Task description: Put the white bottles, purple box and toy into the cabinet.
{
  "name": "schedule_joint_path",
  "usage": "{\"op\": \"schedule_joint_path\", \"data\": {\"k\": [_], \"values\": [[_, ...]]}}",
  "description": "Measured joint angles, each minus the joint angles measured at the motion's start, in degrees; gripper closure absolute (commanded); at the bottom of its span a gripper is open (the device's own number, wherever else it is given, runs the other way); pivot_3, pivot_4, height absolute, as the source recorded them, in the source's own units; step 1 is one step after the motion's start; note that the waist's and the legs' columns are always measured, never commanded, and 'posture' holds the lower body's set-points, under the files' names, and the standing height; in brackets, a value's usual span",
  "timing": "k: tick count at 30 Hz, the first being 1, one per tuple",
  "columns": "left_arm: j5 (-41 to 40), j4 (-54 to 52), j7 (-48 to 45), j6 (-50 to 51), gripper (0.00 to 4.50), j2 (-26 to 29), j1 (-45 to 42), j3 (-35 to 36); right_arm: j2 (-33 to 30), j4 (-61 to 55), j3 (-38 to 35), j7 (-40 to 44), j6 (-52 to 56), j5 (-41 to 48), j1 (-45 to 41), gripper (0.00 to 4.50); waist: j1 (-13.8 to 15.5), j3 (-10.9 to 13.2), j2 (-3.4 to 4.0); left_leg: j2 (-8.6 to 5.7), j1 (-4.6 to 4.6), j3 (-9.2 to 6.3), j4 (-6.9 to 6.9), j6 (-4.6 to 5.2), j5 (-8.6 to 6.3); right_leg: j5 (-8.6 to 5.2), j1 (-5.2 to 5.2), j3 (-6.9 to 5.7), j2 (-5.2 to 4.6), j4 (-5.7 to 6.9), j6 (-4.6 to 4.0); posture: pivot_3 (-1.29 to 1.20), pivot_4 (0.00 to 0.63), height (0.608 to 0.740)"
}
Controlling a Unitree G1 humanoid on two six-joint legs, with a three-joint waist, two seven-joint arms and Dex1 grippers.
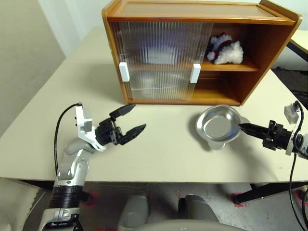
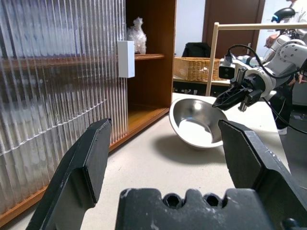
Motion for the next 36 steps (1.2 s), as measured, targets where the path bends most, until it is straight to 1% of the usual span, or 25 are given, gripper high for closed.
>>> {"op": "schedule_joint_path", "data": {"k": [5, 9, 15, 22, 27, 33, 36], "values": [[0.00, 0.00, 0.00, 0.00, 0.00, 0.00, 0.00, 0.00, 0.55, -0.25, -0.78, -1.02, 0.40, 0.96, 0.07, 4.26, -0.03, 0.00, 0.00, 0.00, 0.00, 0.00, 0.00, 0.00, 0.00, 0.00, 0.00, 0.00, 0.00, 0.00, 0.00, 0.17, 0.000, 0.740], [0.01, 0.01, -0.01, 0.00, 0.00, 0.01, 0.00, 0.01, 4.21, 0.06, -4.84, -3.59, 1.29, 2.64, -0.53, 4.26, -0.08, 0.00, 0.00, 0.00, 0.00, 0.00, -0.02, 0.00, 0.00, 0.00, -0.01, 0.00, 0.00, 0.00, 0.00, 0.17, 0.000, 0.740], [0.11, 0.02, -0.02, 0.00, 0.00, 0.05, -0.07, 0.02, 11.68, 2.97, -15.26, -12.06, -0.44, 6.75, -7.67, 4.30, -0.13, -0.01, 0.01, 0.00, 0.00, 0.00, -0.03, 0.00, 0.00, 0.02, -0.01, 0.01, 0.01, 0.01, 0.01, 0.17, 0.000, 0.740], [0.21, 0.05, -0.03, -0.01, 0.00, 0.14, -0.50, 0.04, 17.00, 6.90, -19.72, -21.72, -8.03, 7.44, -12.33, 4.37, -0.19, -0.02, 0.05, -0.01, -0.06, 0.02, -0.09, 0.00, 0.00, 0.00, -0.05, 0.04, -0.02, -0.02, 0.02, 0.17, 0.000, 0.740], [0.31, 0.13, -0.03, -0.03, 0.00, 0.16, -1.05, 0.06, 17.96, 8.10, -19.67, -24.56, -11.25, 8.51, -15.22, 4.37, -0.43, -0.02, 0.07, 0.02, -0.02, 0.01, -0.14, 0.00, 0.00, 0.00, -0.05, 0.04, -0.01, 0.00, 0.00, 0.17, 0.000, 0.740], [0.36, 0.24, -0.03, -0.07, 0.00, 0.36, -1.09, 0.14, 21.20, 10.12, -16.36, -27.08, -14.97, 8.03, -15.41, 4.37, -0.45, -0.05, 0.12, 0.00, -0.03, 0.01, -0.15, 0.01, 0.00, 0.00, -0.06, 0.04, -0.03, 0.00, -0.01, 0.17, 0.000, 0.740], [0.41, 0.58, -0.03, -0.23, 0.00, 0.48, -1.12, 0.24, 22.34, 10.35, -13.90, -28.07, -19.16, 6.59, -16.06, 4.37, -0.43, -0.06, 0.13, 0.00, -0.03, 0.01, -0.15, 0.01, 0.00, 0.00, -0.06, 0.03, -0.05, -0.01, -0.01, 0.18, 0.000, 0.740]]}}
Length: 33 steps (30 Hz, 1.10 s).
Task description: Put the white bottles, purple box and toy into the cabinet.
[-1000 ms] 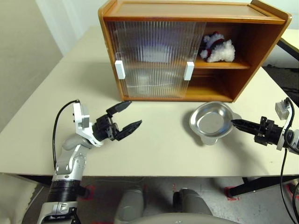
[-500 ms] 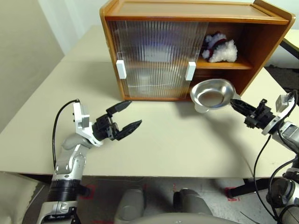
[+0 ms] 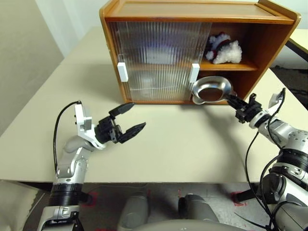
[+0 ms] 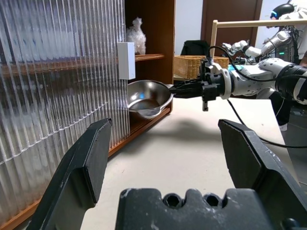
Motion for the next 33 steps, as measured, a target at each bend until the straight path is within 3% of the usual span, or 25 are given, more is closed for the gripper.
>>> {"op": "schedule_joint_path", "data": {"k": [14, 31, 33], "values": [[0.24, 0.95, -0.12, -0.66, 0.00, 0.06, -0.05, -0.17, 3.69, 9.82, 3.15, -2.61, -22.23, -5.21, -6.68, 4.38, -0.17, 0.01, 0.04, 0.01, 0.00, 0.00, -0.03, 0.00, 0.00, 0.11, -0.04, -0.01, -0.01, 0.02, -0.19, 0.19, 0.000, 0.740], [0.26, 0.30, 0.15, -1.02, 0.00, 0.14, 0.65, -0.16, 2.55, 29.18, 3.72, -1.03, -34.77, -8.29, -15.10, 4.38, -0.32, 0.01, 0.07, 0.01, 0.00, 0.00, -0.07, 0.00, 0.00, 0.14, -0.04, -0.02, -0.02, 0.02, -0.25, 0.20, 0.000, 0.740], [0.26, -0.56, 0.36, -1.02, 0.00, 0.14, 1.01, -0.18, 2.44, 30.28, 3.76, -0.73, -35.63, -8.37, -15.51, 3.62, -0.31, 0.01, 0.07, 0.01, 0.00, 0.00, -0.07, 0.00, 0.00, 0.14, -0.04, -0.02, -0.03, 0.02, -0.26, 0.20, 0.000, 0.740]]}}
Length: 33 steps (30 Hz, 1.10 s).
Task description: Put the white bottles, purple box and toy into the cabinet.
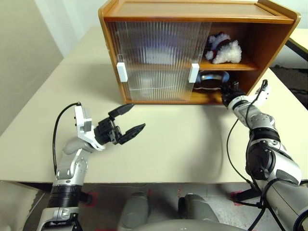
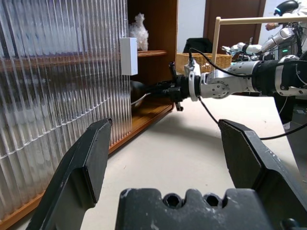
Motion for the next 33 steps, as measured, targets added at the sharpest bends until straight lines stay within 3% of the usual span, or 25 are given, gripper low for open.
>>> {"op": "schedule_joint_path", "data": {"k": [1, 10, 17, 23, 26, 28, 33], "values": [[0.00, -0.22, 0.11, 0.00, 0.00, 0.00, 0.04, -0.02, -0.18, 0.53, 0.11, 0.06, -0.30, -0.25, -0.17, 3.42, 0.00, 0.00, 0.00, 0.00, 0.00, 0.00, 0.00, 0.00, 0.00, 0.00, 0.00, 0.00, 0.00, 0.00, 0.00, 0.20, 0.000, 0.740], [0.01, -0.26, 0.49, 0.00, 0.00, -0.04, 0.19, -0.09, -0.37, 2.86, 0.53, 0.83, -1.44, -1.23, -0.28, 0.01, 0.01, 0.00, 0.01, 0.00, 0.00, 0.00, -0.01, 0.00, 0.00, 0.00, 0.00, 0.00, 0.00, -0.01, 0.00, 0.20, 0.000, 0.740], [0.02, -0.42, 0.66, 0.00, 0.00, -0.13, 0.38, -0.45, -1.16, -4.34, 6.41, 3.37, 0.94, -4.23, 4.04, 0.01, 0.17, -0.02, 0.04, 0.01, -0.01, -0.02, -0.04, 0.00, 0.00, 0.00, -0.01, -0.02, -0.02, 0.00, 0.00, 0.20, 0.000, 0.740], [-0.02, -0.65, 0.67, 0.00, 0.00, 0.08, 1.20, -0.35, 0.69, -28.87, 14.80, 4.90, 10.45, -4.76, 18.47, 0.01, 0.60, -0.09, 0.11, 0.03, -0.02, -0.10, -0.09, -0.04, -0.03, -0.01, -0.03, -0.08, -0.07, 0.02, 0.00, 0.20, 0.000, 0.740], [-0.03, -0.76, 0.66, 0.01, 0.00, 0.14, 1.25, -0.41, 2.85, -38.93, 18.13, 4.92, 12.58, -4.73, 24.86, 0.89, 0.40, -0.08, 0.14, 0.07, -0.01, -0.06, -0.08, -0.04, -0.03, -0.15, -0.06, -0.07, -0.05, 0.02, 0.09, 0.20, 0.000, 0.740], [-0.04, -0.76, 0.66, 0.01, 0.00, 0.15, 1.26, -0.39, 4.80, -45.79, 20.48, 5.92, 13.75, -3.81, 28.06, 1.72, 0.31, -0.05, 0.19, 0.08, 0.02, -0.05, -0.08, -0.04, -0.02, -0.17, -0.07, -0.07, -0.05, 0.05, 0.12, 0.19, 0.000, 0.740], [-0.04, -0.67, 0.65, 0.01, 0.00, 0.15, 1.20, -0.40, 8.18, -54.39, 23.73, 6.05, 15.93, -1.55, 29.34, 3.61, 0.37, -0.05, 0.19, 0.07, 0.05, -0.05, -0.06, -0.03, -0.02, -0.16, -0.05, -0.13, -0.06, 0.06, 0.11, 0.19, 0.000, 0.740]]}}
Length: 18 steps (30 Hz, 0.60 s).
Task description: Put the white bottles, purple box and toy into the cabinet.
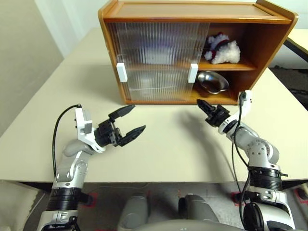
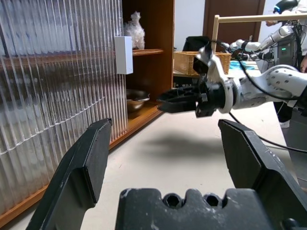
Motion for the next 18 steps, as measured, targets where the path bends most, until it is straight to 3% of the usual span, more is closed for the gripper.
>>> {"op": "schedule_joint_path", "data": {"k": [2, 3, 18], "values": [[0.00, 0.07, 0.00, 0.00, 0.00, -0.02, -0.15, 0.00, 1.63, -1.05, 0.76, -0.42, 0.00, 0.35, -0.12, 4.40, 0.05, 0.00, 0.00, 0.00, 0.00, 0.00, 0.00, 0.00, 0.00, 0.00, 0.00, -0.01, 0.00, 0.00, 0.00, 0.19, 0.000, 0.740], [0.00, 0.11, 0.00, -0.02, 0.00, -0.05, -0.22, 0.01, 2.51, -1.22, 1.00, -0.74, 0.01, 0.66, -0.67, 4.49, 0.09, 0.00, 0.01, -0.01, -0.01, 0.00, 0.00, 0.00, 0.00, 0.00, 0.00, -0.01, 0.01, 0.00, 0.00, 0.19, 0.000, 0.740], [0.16, 0.30, 0.53, -0.90, 0.00, -1.28, -0.36, -0.07, 6.53, 3.69, 0.50, -6.13, -1.00, 0.79, -13.64, 4.49, 0.25, 0.00, -0.01, -0.05, -0.15, -0.02, -0.02, -0.03, -0.02, 0.07, -0.09, -0.01, 0.00, -0.02, -0.17, 0.21, 0.000, 0.740]]}}
